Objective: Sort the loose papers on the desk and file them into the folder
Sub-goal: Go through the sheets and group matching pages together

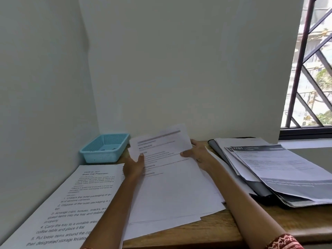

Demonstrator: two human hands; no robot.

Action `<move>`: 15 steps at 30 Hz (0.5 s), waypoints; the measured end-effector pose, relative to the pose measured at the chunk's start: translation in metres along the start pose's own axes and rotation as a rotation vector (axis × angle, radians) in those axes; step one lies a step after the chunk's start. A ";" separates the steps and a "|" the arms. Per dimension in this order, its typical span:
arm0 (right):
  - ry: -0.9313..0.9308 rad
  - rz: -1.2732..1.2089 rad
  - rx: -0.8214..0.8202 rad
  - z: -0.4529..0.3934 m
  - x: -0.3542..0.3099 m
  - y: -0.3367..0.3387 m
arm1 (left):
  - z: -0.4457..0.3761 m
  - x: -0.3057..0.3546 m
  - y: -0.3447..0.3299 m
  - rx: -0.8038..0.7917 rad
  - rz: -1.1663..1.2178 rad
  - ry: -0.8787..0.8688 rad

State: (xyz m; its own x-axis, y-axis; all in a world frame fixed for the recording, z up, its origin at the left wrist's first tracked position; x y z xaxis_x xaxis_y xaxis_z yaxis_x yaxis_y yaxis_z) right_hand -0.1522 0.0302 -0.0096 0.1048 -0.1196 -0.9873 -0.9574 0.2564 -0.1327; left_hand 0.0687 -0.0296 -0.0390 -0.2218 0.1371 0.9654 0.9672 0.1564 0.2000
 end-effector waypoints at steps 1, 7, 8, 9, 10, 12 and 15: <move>0.010 -0.017 -0.025 0.001 -0.002 -0.003 | -0.001 0.002 0.003 -0.047 0.088 -0.018; 0.023 -0.043 -0.152 0.006 -0.007 -0.018 | -0.030 -0.001 0.033 -0.206 0.259 0.268; 0.021 -0.019 -0.118 0.007 -0.009 -0.018 | -0.034 -0.002 0.039 -0.180 0.259 0.285; 0.024 0.016 -0.059 0.006 -0.010 -0.015 | -0.036 -0.003 0.044 -0.166 0.278 0.308; 0.026 0.045 0.009 0.005 -0.011 -0.011 | -0.044 -0.007 0.049 -0.155 0.319 0.331; 0.020 0.091 0.151 0.001 -0.004 -0.003 | -0.053 -0.009 0.060 -0.138 0.359 0.397; 0.030 0.102 0.345 -0.003 0.010 0.005 | -0.053 -0.004 0.079 -0.154 0.331 0.480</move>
State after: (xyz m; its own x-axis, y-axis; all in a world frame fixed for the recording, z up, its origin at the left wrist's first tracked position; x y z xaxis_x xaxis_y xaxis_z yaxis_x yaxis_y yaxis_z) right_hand -0.1571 0.0272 -0.0198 0.0001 -0.1035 -0.9946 -0.8147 0.5768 -0.0601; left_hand 0.1525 -0.0699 -0.0185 0.1397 -0.3080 0.9411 0.9901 0.0320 -0.1365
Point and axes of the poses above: each hand's wrist, its own z-axis away from the middle knuckle, its own y-axis out of the back of the hand, x = y × z, the point moved 2 cm from there along -z, towards the middle knuckle, and after that the axes turned 1 degree about -z, right-handed, at the moved point
